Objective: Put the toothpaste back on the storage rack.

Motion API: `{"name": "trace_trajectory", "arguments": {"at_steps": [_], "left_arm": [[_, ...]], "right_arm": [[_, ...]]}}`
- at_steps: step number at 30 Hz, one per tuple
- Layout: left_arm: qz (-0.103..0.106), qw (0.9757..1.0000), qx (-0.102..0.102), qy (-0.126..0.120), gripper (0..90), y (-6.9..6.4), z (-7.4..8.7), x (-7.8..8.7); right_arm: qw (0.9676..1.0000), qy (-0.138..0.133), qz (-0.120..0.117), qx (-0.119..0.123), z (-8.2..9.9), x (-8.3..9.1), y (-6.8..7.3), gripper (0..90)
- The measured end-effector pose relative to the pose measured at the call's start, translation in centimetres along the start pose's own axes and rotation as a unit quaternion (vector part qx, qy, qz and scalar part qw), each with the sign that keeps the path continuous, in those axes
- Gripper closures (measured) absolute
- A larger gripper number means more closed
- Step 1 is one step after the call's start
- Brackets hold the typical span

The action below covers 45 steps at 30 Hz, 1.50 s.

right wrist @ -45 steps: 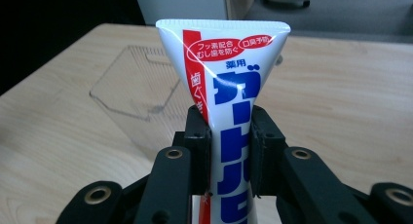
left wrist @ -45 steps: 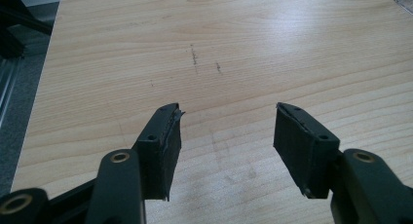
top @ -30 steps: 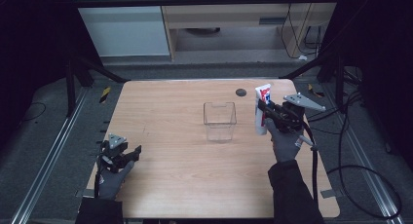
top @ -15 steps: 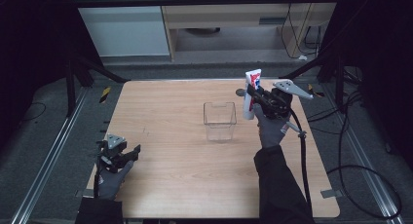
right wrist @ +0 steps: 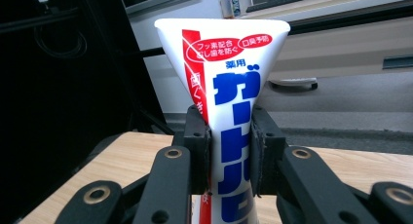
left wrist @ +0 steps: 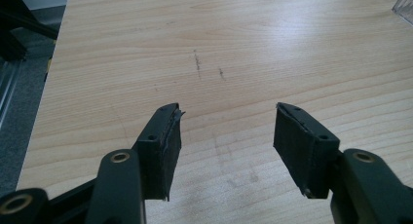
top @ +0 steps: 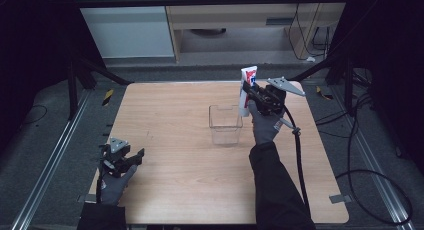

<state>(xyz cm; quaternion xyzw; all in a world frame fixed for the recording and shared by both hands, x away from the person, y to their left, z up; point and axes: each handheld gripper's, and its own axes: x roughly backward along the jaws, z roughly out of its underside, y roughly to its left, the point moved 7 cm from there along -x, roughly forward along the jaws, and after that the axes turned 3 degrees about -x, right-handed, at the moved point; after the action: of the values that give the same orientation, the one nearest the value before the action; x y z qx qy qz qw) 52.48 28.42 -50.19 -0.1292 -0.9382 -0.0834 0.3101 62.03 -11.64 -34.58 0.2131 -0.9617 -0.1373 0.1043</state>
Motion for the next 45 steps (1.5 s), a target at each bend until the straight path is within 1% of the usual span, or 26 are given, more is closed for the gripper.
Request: {"name": "trace_trajectory", "arguments": {"at_steps": [2, 7, 10, 12, 16, 22, 31, 34, 39, 45], "left_arm": [[0.0, 1.0, 0.001, 0.0, 42.5, 0.0, 0.0, 0.0], [0.0, 1.0, 0.0, -0.001, 42.5, 0.0, 0.0, 0.0], [0.0, 1.0, 0.0, -0.001, 42.5, 0.0, 0.0, 0.0], [0.001, 1.0, 0.0, 0.001, 42.4, 0.0, 0.1, -0.1], [0.0, 1.0, 0.0, -0.001, 42.5, 0.0, 0.0, 0.0], [0.002, 1.0, 0.0, 0.0, 42.4, 0.0, 0.0, 0.0], [0.001, 1.0, 0.0, -0.001, 42.4, 0.0, 0.0, 0.0], [0.002, 1.0, 0.0, -0.001, 42.4, 0.0, 0.0, 0.0], [0.001, 1.0, -0.001, -0.001, 42.5, 0.0, 0.0, 0.0], [0.002, 1.0, 0.0, -0.001, 42.5, 0.0, 0.0, 0.0]], "right_arm": [[1.0, -0.001, -0.001, 0.0, 0.2, -0.4, 0.1, 73.3], [0.9999, 0.009, -0.004, -0.01, 1.1, -1.7, 0.2, 73.3], [0.9998, 0.014, -0.005, -0.011, 1.7, -2.5, 0.3, 73.3], [0.9998, 0.017, -0.005, -0.009, 2.0, -2.8, 0.4, 73.3], [0.9996, 0.023, -0.006, -0.015, 2.8, -3.4, 0.5, 73.3], [0.999, 0.042, -0.01, -0.011, 4.2, -4.3, 1.0, 73.2], [0.9985, 0.054, -0.003, -0.007, 5.4, -4.9, 1.2, 73.0], [0.9984, 0.057, -0.001, -0.004, 5.9, -5.0, 1.1, 73.0], [0.9981, 0.062, 0.005, -0.005, 6.5, -5.2, 0.8, 72.8], [0.9972, 0.074, 0.012, -0.001, 7.4, -5.4, 0.7, 72.6]]}}
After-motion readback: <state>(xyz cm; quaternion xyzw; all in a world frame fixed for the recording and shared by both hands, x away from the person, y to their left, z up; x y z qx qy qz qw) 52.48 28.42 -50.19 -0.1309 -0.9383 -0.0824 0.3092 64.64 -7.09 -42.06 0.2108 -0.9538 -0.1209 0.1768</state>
